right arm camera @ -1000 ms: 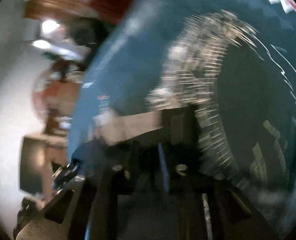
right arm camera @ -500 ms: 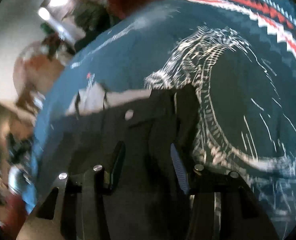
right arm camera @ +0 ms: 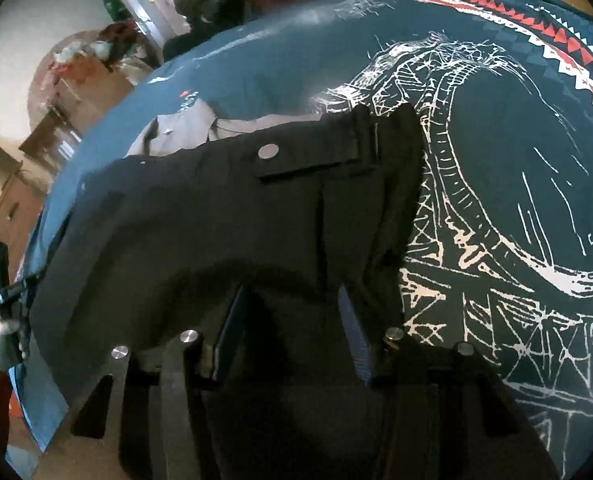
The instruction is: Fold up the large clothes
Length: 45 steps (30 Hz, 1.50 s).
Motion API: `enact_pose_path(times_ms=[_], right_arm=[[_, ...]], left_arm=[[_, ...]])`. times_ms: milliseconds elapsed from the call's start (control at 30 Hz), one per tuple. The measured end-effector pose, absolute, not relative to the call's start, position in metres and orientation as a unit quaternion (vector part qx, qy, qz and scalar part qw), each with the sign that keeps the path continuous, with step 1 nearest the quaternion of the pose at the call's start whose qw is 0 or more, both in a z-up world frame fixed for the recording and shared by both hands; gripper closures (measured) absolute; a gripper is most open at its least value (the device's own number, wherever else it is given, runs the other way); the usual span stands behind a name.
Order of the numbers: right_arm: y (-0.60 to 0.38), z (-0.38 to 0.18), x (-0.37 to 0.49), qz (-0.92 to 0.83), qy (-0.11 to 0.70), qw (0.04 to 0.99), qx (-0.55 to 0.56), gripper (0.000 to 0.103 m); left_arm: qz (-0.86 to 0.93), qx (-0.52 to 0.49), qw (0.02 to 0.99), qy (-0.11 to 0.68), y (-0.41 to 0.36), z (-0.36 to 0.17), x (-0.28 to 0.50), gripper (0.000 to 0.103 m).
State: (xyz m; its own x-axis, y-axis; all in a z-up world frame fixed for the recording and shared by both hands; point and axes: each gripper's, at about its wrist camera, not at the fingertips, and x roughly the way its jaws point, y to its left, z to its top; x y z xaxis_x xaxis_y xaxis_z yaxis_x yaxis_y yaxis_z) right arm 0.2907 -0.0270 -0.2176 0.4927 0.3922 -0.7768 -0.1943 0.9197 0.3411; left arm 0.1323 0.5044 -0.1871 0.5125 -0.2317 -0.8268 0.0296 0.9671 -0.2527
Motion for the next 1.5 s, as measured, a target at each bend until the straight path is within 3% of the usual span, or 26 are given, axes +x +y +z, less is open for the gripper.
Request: enact_pose_path(times_ms=[167, 300, 433, 533, 600, 633, 700, 833, 867, 933, 1067, 1233, 1300, 1333, 1433, 1500], right_arm=[[-0.031, -0.216, 0.287, 0.179, 0.463, 0.862, 0.108, 0.054], [-0.019, -0.185, 0.271, 0.138, 0.456, 0.877, 0.060, 0.051], [0.045, -0.142, 0.221, 0.203, 0.390, 0.895, 0.067, 0.051], [0.115, -0.156, 0.200, 0.273, 0.402, 0.872, 0.059, 0.051], [0.160, -0.182, 0.194, 0.296, 0.429, 0.853, 0.027, 0.057], [0.168, -0.193, 0.194, 0.287, 0.438, 0.852, 0.006, 0.058], [0.157, -0.213, 0.197, 0.286, 0.453, 0.844, 0.008, 0.067], [0.084, -0.209, 0.203, 0.243, 0.454, 0.856, 0.043, 0.072], [0.061, -0.209, 0.204, 0.231, 0.461, 0.855, 0.056, 0.072], [0.022, -0.201, 0.200, 0.193, 0.464, 0.862, 0.061, 0.071], [-0.025, -0.169, 0.193, 0.109, 0.428, 0.895, 0.059, 0.044], [-0.025, -0.173, 0.229, 0.049, 0.360, 0.932, 0.001, 0.000], [-0.018, -0.221, 0.262, 0.063, 0.459, 0.886, -0.018, 0.000], [-0.021, -0.220, 0.261, 0.065, 0.449, 0.891, -0.011, 0.000], [-0.026, -0.211, 0.260, 0.055, 0.445, 0.894, -0.013, 0.000], [-0.031, -0.209, 0.261, 0.059, 0.440, 0.896, -0.006, 0.000]], left_arm=[[-0.074, -0.078, 0.863, 0.494, 0.513, -0.174, 0.084, 0.042], [-0.040, -0.081, 0.872, 0.482, 0.507, -0.147, 0.076, 0.049], [-0.185, -0.102, 0.890, 0.403, 0.418, -0.108, 0.089, 0.045], [-0.303, -0.112, 0.850, 0.416, 0.334, -0.137, 0.119, 0.044], [-0.320, -0.097, 0.828, 0.451, 0.299, -0.170, 0.135, 0.044], [-0.305, -0.078, 0.829, 0.463, 0.295, -0.183, 0.139, 0.047], [-0.295, -0.096, 0.827, 0.469, 0.311, -0.190, 0.143, 0.076], [-0.233, -0.137, 0.844, 0.463, 0.399, -0.183, 0.135, 0.090], [-0.220, -0.164, 0.843, 0.462, 0.427, -0.185, 0.129, 0.103], [-0.181, -0.209, 0.847, 0.454, 0.478, -0.185, 0.118, 0.102], [-0.057, -0.226, 0.868, 0.439, 0.544, -0.177, 0.085, 0.100], [-0.002, -0.184, 0.883, 0.432, 0.537, -0.184, 0.091, 0.092], [0.013, -0.165, 0.887, 0.430, 0.529, -0.189, 0.091, 0.092], [0.010, -0.168, 0.885, 0.433, 0.527, -0.187, 0.089, 0.090], [-0.040, -0.217, 0.880, 0.421, 0.538, -0.187, 0.080, 0.066], [-0.052, -0.226, 0.881, 0.413, 0.544, -0.188, 0.077, 0.061]])
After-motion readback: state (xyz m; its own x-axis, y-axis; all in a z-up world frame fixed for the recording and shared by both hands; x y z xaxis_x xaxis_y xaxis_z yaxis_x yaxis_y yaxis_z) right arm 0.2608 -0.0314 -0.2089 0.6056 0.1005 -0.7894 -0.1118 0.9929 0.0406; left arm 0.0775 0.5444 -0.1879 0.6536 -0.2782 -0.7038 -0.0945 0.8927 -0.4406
